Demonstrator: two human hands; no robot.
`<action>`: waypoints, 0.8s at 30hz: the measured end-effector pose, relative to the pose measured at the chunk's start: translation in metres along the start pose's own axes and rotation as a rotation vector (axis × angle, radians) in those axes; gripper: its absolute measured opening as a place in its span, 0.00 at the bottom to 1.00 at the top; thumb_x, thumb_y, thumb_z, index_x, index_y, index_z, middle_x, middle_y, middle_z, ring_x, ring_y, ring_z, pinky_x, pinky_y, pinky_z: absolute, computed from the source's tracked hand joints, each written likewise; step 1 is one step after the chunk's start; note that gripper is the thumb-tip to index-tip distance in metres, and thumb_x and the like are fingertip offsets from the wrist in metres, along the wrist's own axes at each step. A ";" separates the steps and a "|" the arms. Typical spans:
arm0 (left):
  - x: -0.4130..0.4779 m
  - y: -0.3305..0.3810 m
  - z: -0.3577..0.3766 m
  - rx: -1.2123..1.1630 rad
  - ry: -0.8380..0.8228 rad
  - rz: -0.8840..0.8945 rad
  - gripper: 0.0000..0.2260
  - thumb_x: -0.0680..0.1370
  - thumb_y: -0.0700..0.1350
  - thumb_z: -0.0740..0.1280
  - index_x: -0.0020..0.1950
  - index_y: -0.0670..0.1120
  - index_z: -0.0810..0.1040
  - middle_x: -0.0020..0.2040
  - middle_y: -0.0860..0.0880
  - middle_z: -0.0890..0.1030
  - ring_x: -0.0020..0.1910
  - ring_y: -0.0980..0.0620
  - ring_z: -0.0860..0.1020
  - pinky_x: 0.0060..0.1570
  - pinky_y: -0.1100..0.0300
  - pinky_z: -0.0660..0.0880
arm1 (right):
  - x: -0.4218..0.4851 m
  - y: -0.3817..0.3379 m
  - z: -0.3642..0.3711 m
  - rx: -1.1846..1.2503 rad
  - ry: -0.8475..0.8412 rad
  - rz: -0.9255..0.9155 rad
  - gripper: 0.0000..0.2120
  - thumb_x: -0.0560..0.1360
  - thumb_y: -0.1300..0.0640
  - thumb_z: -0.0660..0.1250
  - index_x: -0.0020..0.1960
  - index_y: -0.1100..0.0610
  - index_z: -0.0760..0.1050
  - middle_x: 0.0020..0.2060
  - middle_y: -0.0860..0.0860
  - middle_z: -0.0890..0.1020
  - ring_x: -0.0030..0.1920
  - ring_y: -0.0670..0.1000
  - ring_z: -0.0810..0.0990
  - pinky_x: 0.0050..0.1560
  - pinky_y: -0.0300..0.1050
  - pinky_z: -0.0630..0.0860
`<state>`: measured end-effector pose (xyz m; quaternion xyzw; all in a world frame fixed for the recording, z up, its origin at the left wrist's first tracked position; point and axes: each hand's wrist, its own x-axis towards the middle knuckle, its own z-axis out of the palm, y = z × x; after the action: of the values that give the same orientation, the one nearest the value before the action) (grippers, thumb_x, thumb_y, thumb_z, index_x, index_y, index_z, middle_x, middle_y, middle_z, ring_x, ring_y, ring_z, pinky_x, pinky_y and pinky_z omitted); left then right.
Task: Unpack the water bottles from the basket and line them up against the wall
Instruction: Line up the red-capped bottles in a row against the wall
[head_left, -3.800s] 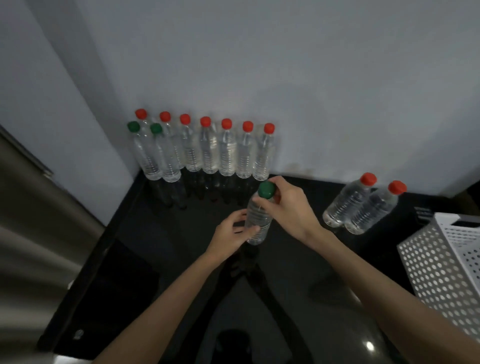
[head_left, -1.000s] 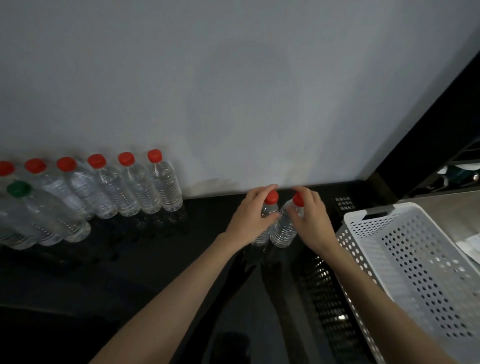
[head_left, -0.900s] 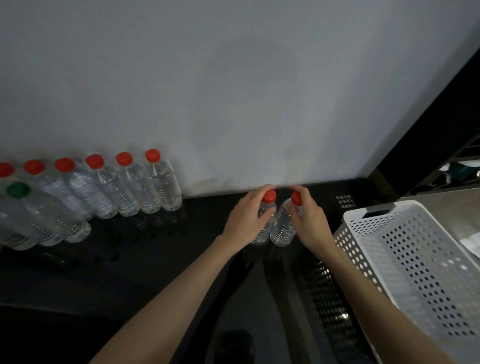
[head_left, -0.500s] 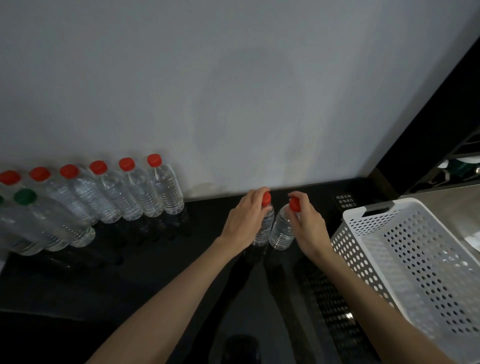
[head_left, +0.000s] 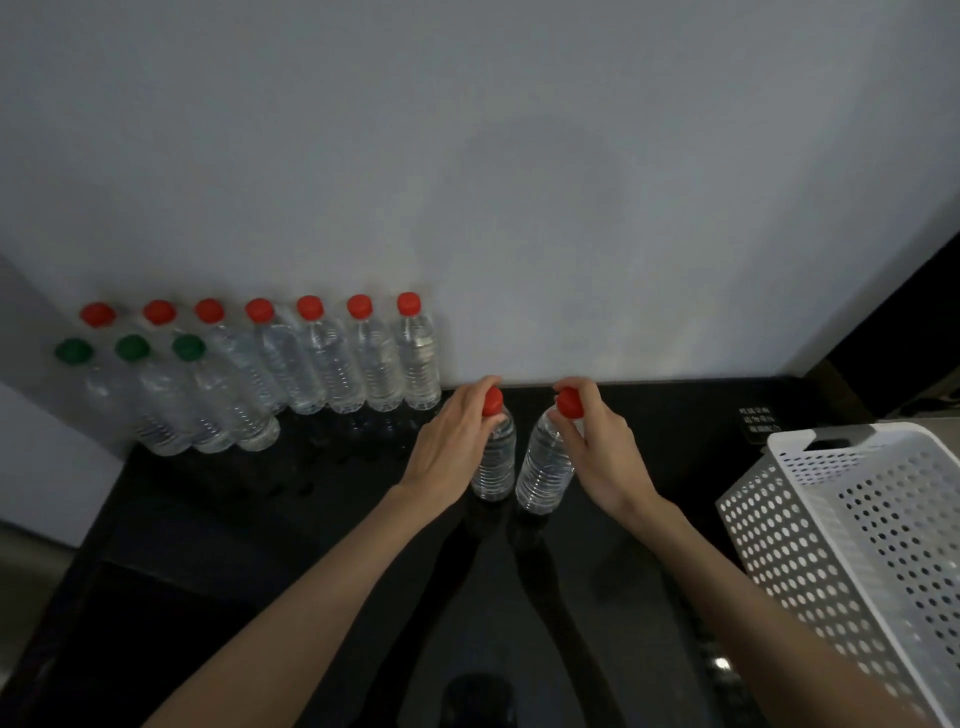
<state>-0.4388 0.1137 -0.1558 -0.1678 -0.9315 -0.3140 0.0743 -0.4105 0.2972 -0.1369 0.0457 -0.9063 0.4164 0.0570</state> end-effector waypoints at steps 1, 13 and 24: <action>-0.004 -0.011 -0.010 0.009 0.008 -0.021 0.20 0.81 0.47 0.61 0.72 0.47 0.63 0.66 0.47 0.73 0.61 0.50 0.76 0.56 0.53 0.75 | 0.004 -0.009 0.009 0.008 -0.014 -0.008 0.10 0.81 0.53 0.60 0.61 0.50 0.65 0.50 0.50 0.79 0.45 0.49 0.78 0.43 0.43 0.70; -0.041 -0.138 -0.115 0.111 0.063 -0.204 0.21 0.81 0.46 0.62 0.72 0.47 0.63 0.66 0.45 0.73 0.62 0.46 0.75 0.56 0.48 0.75 | 0.048 -0.104 0.138 0.069 -0.140 -0.100 0.10 0.81 0.55 0.60 0.61 0.50 0.64 0.49 0.49 0.78 0.45 0.53 0.79 0.43 0.49 0.75; -0.044 -0.190 -0.131 0.059 0.131 -0.142 0.23 0.80 0.48 0.62 0.73 0.43 0.64 0.62 0.45 0.76 0.58 0.48 0.77 0.53 0.60 0.71 | 0.069 -0.123 0.204 0.030 -0.125 -0.163 0.12 0.81 0.55 0.59 0.63 0.48 0.62 0.54 0.51 0.77 0.48 0.51 0.79 0.47 0.54 0.78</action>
<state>-0.4618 -0.1197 -0.1690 -0.0784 -0.9431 -0.3011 0.1173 -0.4756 0.0598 -0.1669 0.1461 -0.8950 0.4202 0.0333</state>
